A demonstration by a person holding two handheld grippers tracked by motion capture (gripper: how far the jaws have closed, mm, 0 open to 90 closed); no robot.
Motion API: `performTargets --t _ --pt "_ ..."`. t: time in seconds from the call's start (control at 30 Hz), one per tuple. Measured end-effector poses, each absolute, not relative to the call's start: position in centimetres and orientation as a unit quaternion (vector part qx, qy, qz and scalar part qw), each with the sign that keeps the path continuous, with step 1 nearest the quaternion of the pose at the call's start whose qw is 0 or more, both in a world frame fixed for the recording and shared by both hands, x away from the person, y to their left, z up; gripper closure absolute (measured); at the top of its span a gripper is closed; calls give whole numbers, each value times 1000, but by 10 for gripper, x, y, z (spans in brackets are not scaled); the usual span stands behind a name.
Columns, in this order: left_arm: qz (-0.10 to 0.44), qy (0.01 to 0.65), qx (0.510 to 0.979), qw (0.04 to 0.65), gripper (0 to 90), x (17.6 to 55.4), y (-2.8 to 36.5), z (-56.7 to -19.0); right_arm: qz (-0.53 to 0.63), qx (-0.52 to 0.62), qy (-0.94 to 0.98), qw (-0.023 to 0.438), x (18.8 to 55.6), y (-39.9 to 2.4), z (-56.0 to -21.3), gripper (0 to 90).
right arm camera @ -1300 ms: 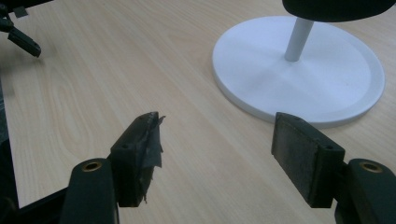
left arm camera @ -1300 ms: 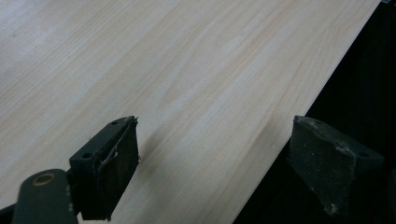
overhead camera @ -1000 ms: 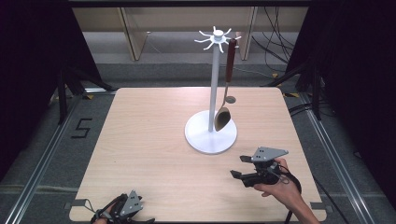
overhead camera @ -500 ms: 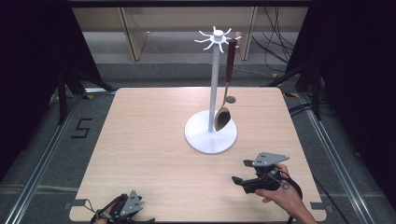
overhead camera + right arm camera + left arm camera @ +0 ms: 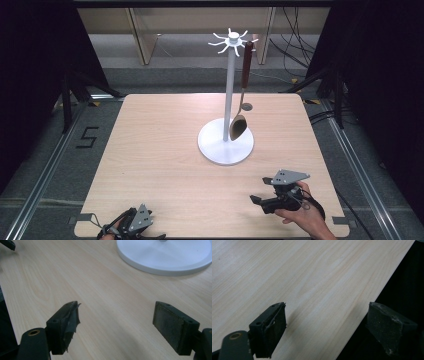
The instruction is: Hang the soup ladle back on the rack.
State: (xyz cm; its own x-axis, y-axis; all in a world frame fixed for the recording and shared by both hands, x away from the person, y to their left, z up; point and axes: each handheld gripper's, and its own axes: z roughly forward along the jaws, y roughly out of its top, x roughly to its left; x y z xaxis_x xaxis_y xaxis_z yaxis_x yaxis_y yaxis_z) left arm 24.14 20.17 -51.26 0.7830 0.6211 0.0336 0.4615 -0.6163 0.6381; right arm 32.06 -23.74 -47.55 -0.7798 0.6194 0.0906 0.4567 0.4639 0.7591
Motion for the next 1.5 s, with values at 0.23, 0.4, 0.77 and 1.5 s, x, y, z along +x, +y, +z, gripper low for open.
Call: performTargets --t 0.23,0.4,0.77,1.5 --pt "126 305 890 315 153 242 202 -513 404 322 850 105 311 -241 -477 228" --pt "125 304 890 316 153 241 202 -512 403 321 851 106 305 -241 -479 230" --pt "125 304 889 318 153 242 202 -513 397 326 851 105 295 -247 -483 229" --pt "126 305 890 314 153 241 201 -512 391 326 855 100 295 -248 -487 225"
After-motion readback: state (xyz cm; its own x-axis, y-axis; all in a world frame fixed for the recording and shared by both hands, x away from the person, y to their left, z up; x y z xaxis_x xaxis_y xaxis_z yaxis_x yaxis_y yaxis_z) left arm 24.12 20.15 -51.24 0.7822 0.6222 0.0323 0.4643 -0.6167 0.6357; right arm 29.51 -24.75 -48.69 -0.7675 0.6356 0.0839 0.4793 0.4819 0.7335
